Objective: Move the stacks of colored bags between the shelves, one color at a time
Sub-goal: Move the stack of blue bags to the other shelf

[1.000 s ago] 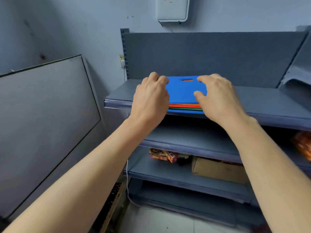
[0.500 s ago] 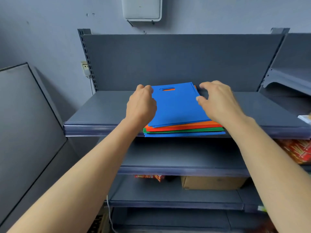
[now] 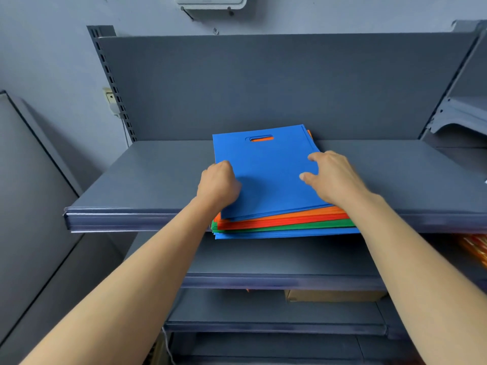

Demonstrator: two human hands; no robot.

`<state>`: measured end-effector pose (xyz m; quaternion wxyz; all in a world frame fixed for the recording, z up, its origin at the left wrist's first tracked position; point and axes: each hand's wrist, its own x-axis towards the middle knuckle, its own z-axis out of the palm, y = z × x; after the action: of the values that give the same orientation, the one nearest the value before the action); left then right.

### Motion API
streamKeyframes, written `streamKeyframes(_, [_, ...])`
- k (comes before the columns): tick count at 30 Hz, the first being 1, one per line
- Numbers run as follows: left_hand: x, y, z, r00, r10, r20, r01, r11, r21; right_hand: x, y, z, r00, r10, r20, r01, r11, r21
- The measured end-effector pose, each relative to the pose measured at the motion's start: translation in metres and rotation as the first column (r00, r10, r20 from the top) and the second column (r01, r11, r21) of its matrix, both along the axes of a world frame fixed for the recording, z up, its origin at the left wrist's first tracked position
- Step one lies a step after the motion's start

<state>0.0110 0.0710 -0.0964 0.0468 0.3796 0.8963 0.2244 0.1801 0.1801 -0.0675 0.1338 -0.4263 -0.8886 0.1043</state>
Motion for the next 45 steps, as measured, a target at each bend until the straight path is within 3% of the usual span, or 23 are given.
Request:
streamKeyframes(8, [-0.001,0.016,0.001,0.981,0.135,0.141,-0.12,0.987,-0.111,-0.001,0.039,-0.017,0.978,0.079,0.196,-0.04,0.98,-0.194])
streamKeyframes(14, [0.004,0.023,0.001,0.987,0.146,0.065,-0.135,0.978,-0.157,-0.005,0.058,-0.02,0.961,0.123,0.246,-0.048,0.956,-0.289])
streamKeyframes(26, [0.012,0.026,0.001,0.997,-0.037,-0.069,0.025,0.986,-0.163,-0.015,0.065,-0.021,0.94,0.147,0.309,-0.053,0.955,-0.291])
streamKeyframes(34, [0.028,0.03,0.008,0.912,-0.258,-0.32,0.131,0.921,-0.367,-0.019,0.064,-0.019,0.925,0.145,0.352,-0.053,0.964,-0.26])
streamKeyframes(45, [0.035,0.039,0.007,0.864,-0.343,-0.369,0.144,0.869,-0.473,-0.016,0.063,-0.021,0.935,0.136,0.327,-0.049,0.964,-0.262])
